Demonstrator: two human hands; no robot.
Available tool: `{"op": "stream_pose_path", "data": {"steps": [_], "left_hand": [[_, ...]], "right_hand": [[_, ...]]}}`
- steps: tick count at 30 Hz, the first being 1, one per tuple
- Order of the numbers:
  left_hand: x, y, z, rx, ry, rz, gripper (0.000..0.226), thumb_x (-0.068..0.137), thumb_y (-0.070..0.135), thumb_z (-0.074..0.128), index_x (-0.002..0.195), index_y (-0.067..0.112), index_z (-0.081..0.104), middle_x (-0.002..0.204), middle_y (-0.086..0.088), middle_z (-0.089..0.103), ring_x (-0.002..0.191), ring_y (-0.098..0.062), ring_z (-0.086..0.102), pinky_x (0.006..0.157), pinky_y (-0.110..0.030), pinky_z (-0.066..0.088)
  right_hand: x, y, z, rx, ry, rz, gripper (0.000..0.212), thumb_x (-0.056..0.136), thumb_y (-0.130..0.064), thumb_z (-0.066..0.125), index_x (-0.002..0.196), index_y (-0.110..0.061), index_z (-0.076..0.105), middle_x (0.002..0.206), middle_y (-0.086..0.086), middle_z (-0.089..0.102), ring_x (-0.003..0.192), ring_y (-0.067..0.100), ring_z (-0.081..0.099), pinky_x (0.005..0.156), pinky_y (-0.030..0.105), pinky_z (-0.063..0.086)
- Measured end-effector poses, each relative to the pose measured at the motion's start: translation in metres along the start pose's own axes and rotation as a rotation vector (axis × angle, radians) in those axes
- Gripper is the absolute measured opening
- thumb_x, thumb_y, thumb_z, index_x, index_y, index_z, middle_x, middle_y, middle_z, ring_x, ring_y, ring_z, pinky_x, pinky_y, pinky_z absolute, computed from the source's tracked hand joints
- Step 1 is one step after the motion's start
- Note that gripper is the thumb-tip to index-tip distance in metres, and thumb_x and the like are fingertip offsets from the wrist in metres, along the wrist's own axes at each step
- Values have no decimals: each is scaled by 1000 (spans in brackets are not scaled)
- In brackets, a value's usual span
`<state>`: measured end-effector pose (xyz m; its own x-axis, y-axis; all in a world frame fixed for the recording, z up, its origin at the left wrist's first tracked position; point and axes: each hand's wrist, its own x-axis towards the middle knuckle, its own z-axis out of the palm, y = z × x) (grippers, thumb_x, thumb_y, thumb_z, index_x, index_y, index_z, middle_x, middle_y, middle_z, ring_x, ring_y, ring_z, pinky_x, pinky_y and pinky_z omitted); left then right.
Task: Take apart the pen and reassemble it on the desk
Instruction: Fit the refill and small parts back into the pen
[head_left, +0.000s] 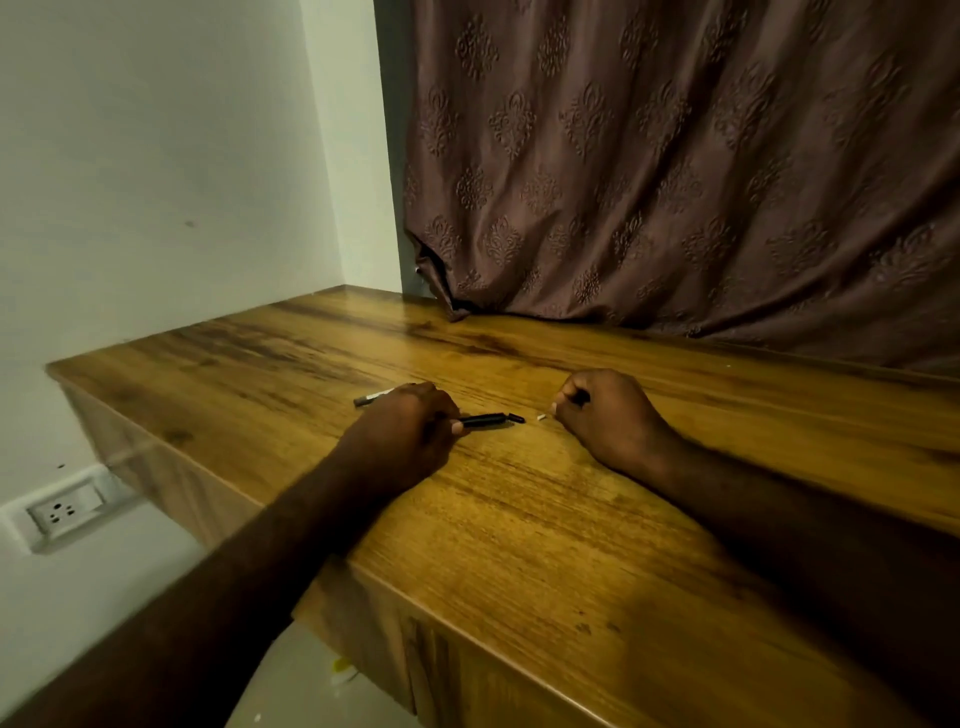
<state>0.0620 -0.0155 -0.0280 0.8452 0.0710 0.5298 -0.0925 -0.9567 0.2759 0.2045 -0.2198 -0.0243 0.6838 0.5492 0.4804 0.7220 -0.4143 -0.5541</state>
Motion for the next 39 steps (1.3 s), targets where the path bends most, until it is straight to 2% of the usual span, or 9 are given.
{"op": "stream_pose_path", "data": {"steps": [3,7,9,11,16,21,25,31,39], "left_hand": [[-3,0,-3,-73,50,-45,9,90,31,59,94,24,58,71,7,63,59,-4,56,49,-27,40],[-5,0,-5,-94,77,-80,22,90,24,62,96,34,43,78,8,64,66,-4,58,53,-25,41],[-5,-1,-5,-107,81,-109,27,91,20,62,97,35,41,85,6,64,75,-9,61,58,-29,47],[-5,-2,-5,-110,82,-134,30,90,16,63,98,34,41,91,3,64,83,-13,62,65,-34,52],[-3,-4,-4,-85,102,-143,24,90,16,61,97,33,45,91,4,60,84,-12,55,69,-35,50],[-3,0,-6,-52,102,-141,19,93,18,57,99,33,48,91,11,55,87,-14,51,78,-41,48],[-3,2,-8,-46,105,-141,17,93,19,55,100,32,47,91,13,52,89,-15,50,82,-45,47],[-5,3,-7,-39,130,-163,19,92,20,57,99,35,48,84,24,44,86,-12,49,83,-47,48],[-4,3,-8,-34,166,-170,17,94,21,54,96,36,47,84,20,46,85,-13,48,83,-46,46]], "right_hand": [[-8,-5,-4,80,69,-74,14,86,-14,65,74,-22,66,58,-18,55,57,-12,54,50,4,36],[-16,-16,-6,62,82,-219,6,88,-16,64,82,-18,66,67,-18,54,67,-7,54,56,6,36],[-18,-19,-7,29,76,-245,5,88,-18,64,84,-19,65,74,-16,57,69,-3,53,58,8,34],[-19,-20,-8,8,75,-261,5,89,-19,64,84,-18,65,76,-13,59,70,-2,52,60,11,35],[-20,-22,-10,0,103,-285,5,89,-18,63,85,-16,64,78,-7,61,72,5,54,62,16,38],[-22,-23,-9,-9,87,-307,4,90,-19,63,86,-17,63,78,-11,58,72,-1,52,61,10,33],[-22,-23,-9,-22,91,-309,4,89,-19,63,87,-16,64,78,-7,61,72,3,53,61,13,35],[-23,-21,-8,-13,92,-311,4,91,-22,61,87,-21,63,81,-10,59,75,4,54,63,19,40],[-22,-20,-7,-22,108,-315,3,89,-21,63,87,-20,64,81,-8,61,75,5,55,62,21,42]]}}
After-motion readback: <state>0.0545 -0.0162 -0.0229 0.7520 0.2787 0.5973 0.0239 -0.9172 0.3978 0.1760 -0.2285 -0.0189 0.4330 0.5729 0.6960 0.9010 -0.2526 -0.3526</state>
